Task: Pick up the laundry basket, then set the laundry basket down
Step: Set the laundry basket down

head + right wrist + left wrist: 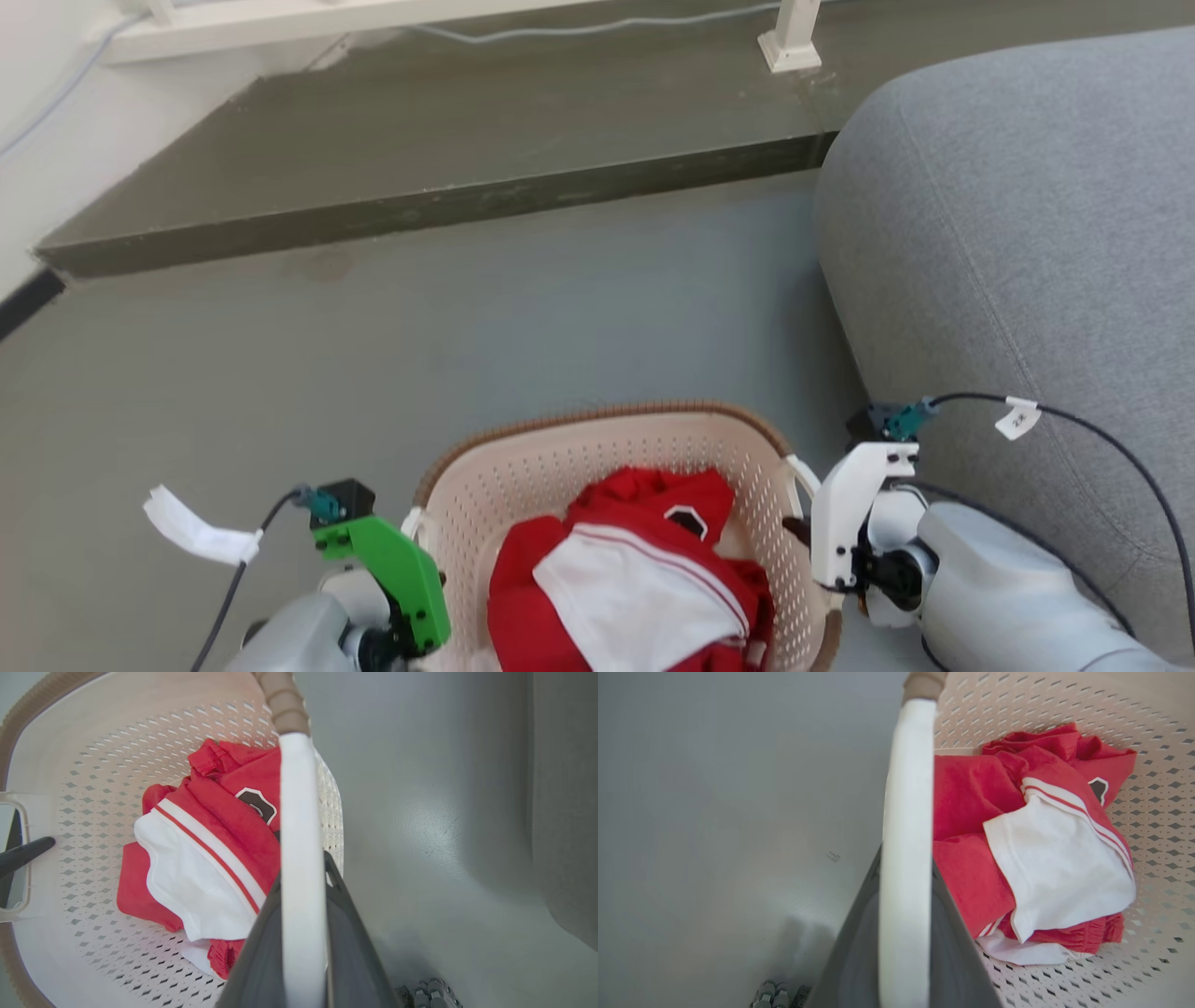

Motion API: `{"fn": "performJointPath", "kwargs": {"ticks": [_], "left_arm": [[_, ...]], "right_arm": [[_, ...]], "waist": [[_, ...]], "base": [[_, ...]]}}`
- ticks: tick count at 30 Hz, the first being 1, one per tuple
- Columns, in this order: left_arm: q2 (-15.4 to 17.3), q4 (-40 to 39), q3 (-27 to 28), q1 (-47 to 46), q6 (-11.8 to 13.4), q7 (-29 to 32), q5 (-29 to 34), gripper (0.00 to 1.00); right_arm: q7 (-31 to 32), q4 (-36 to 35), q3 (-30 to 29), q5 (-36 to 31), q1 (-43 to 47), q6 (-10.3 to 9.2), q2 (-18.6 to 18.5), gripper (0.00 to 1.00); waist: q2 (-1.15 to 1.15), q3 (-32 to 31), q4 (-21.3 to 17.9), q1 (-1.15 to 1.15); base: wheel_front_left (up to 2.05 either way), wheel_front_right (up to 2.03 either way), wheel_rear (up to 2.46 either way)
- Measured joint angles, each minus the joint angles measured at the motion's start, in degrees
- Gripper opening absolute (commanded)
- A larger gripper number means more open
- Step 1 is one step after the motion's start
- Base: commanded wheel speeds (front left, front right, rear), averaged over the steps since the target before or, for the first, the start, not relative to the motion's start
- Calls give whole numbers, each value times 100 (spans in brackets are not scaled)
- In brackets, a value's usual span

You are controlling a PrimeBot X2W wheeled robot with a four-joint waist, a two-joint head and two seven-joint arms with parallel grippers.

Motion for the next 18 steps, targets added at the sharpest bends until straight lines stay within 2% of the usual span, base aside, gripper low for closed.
{"fn": "performJointPath", "kwargs": {"ticks": [18], "left_arm": [[-12, -70, -14, -800, 0, -472, 58, 0]], "right_arm": [[-628, -187, -21, 38, -630, 1, -208, 0]], "waist": [[0, 1190, 39, 0]], "base": [[0, 0, 0]]}}
